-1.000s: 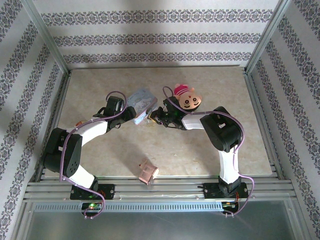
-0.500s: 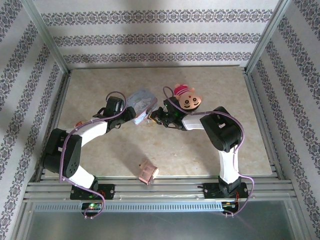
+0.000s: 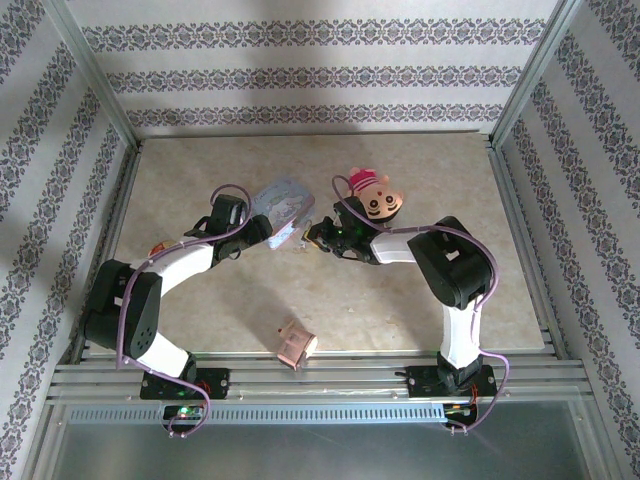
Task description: Unlock a padlock with a key
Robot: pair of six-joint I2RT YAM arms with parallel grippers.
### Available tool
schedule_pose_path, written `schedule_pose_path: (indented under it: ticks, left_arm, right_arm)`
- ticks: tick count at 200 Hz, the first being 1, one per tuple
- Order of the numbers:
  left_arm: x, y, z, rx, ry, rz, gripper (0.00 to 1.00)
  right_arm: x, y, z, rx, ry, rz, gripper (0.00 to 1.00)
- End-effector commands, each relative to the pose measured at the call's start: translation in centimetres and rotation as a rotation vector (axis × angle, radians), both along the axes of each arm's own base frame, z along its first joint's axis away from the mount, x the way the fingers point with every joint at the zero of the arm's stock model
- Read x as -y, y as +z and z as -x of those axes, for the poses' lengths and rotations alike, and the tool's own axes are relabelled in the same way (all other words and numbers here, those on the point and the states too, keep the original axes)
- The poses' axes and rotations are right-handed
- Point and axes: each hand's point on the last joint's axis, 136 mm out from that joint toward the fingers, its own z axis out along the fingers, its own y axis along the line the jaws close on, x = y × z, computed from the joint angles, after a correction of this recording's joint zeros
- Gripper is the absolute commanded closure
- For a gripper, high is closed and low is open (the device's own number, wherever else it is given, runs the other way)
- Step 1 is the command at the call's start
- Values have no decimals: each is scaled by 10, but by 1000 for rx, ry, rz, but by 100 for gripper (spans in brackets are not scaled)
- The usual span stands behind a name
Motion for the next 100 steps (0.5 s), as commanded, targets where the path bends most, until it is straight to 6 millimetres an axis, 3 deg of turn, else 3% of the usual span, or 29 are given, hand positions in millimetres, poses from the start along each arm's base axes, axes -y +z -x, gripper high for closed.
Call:
schedule_pose_path:
  ticks: [1, 56, 83, 91, 100]
  left_arm:
    - [-3, -3, 11, -39, 6, 15, 25]
    - [-2, 11, 3, 9, 28, 49, 20]
    - [-5, 22, -1, 40, 44, 53, 10]
    - [-6, 25, -2, 49, 50, 52, 0]
    - [-6, 27, -3, 55, 51, 52, 1]
  right_arm:
    - [6, 14, -4, 52, -6, -1, 100]
    - [6, 18, -3, 64, 6, -2, 100]
    - [4, 22, 1, 75, 33, 5, 100]
    - [5, 24, 2, 79, 37, 8, 100]
    - [5, 26, 3, 85, 43, 14, 100]
